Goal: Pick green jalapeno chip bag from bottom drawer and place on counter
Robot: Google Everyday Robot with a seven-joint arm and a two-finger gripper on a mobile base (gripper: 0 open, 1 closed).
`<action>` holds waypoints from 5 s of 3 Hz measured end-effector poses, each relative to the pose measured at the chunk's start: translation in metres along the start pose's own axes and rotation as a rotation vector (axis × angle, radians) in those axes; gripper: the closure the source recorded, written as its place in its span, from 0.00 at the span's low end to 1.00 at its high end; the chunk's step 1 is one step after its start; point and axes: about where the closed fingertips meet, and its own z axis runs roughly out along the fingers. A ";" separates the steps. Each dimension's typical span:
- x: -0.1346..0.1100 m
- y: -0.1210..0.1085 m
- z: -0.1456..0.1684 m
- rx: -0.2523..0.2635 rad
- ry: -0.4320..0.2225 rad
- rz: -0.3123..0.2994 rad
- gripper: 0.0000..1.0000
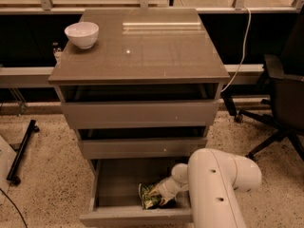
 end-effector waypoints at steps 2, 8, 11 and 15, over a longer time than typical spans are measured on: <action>0.008 0.023 -0.065 -0.032 -0.034 -0.107 1.00; 0.171 0.108 -0.458 -0.266 -0.187 -1.110 1.00; 0.234 0.154 -0.627 -0.174 -0.470 -1.488 1.00; 0.209 0.231 -0.622 -0.109 -0.487 -1.635 1.00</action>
Offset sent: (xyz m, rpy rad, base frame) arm 0.0183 -0.0329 0.1551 0.0552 -0.2024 0.1145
